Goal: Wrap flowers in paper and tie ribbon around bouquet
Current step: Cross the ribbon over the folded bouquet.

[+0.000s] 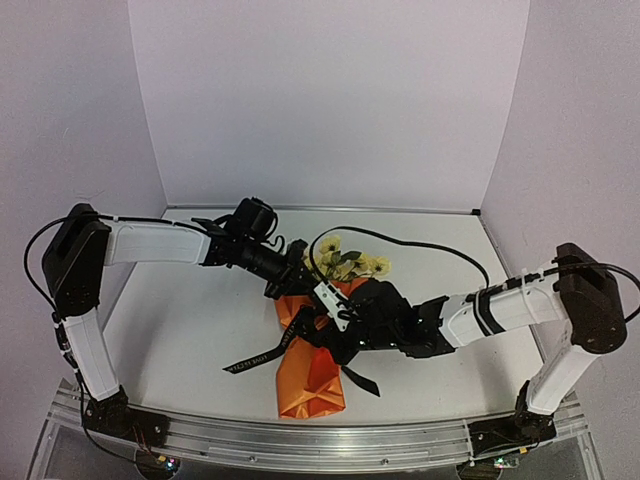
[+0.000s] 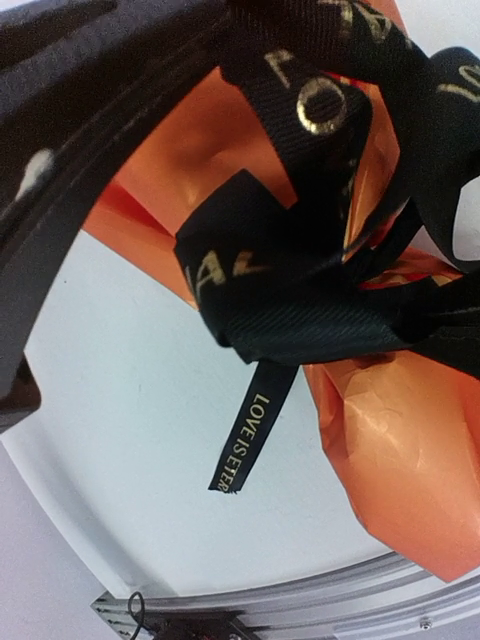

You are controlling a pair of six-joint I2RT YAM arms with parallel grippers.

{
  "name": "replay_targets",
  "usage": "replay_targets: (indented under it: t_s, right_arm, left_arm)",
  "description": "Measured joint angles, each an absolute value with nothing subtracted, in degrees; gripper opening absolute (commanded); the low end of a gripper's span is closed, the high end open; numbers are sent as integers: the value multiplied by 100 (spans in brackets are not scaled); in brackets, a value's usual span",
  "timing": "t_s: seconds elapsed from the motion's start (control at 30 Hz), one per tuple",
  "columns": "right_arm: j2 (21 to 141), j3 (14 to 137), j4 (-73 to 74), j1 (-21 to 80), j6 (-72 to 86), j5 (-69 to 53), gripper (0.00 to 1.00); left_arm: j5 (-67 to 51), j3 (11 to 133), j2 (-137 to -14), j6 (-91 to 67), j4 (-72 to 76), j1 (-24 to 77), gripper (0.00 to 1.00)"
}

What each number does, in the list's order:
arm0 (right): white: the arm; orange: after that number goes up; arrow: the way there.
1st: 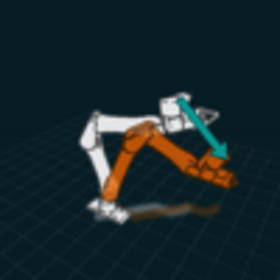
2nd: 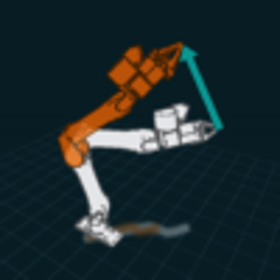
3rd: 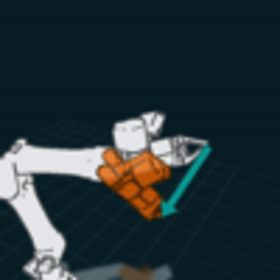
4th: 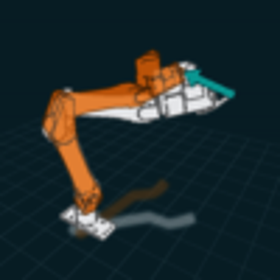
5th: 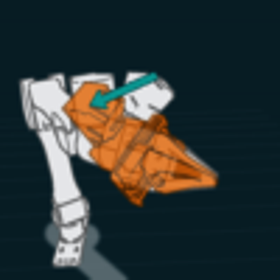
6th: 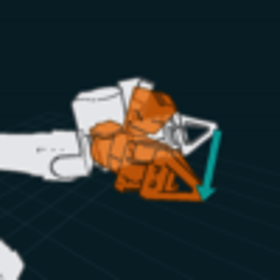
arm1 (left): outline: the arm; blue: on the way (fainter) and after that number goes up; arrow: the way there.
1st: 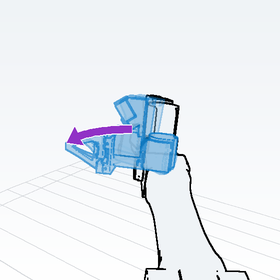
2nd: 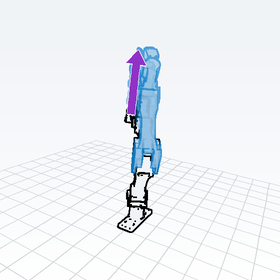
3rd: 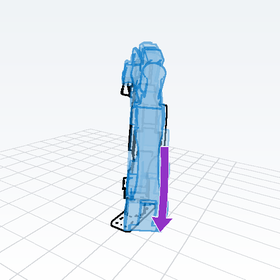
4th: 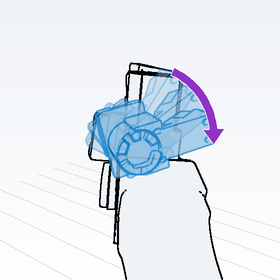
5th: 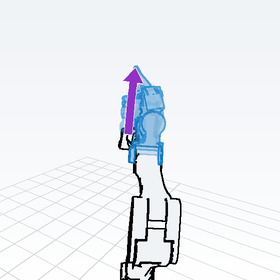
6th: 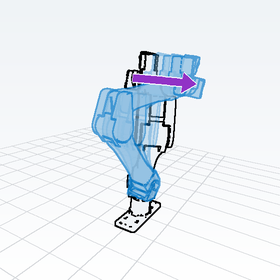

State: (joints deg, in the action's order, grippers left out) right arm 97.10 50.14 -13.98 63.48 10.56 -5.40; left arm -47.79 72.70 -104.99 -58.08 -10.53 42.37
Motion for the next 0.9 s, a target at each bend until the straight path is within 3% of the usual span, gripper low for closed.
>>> replay_targets:
  t_s: [0.4,0.9]
  right_arm:
    - [8596,5008,305,6346,990,-372,0]
    - [8576,5311,2416,6348,979,-131,0]
  left_arm:
    - [-4220,6493,-9890,-5435,-1111,4230,0]
    - [-3298,5436,-8924,-4998,-1411,4230,0]
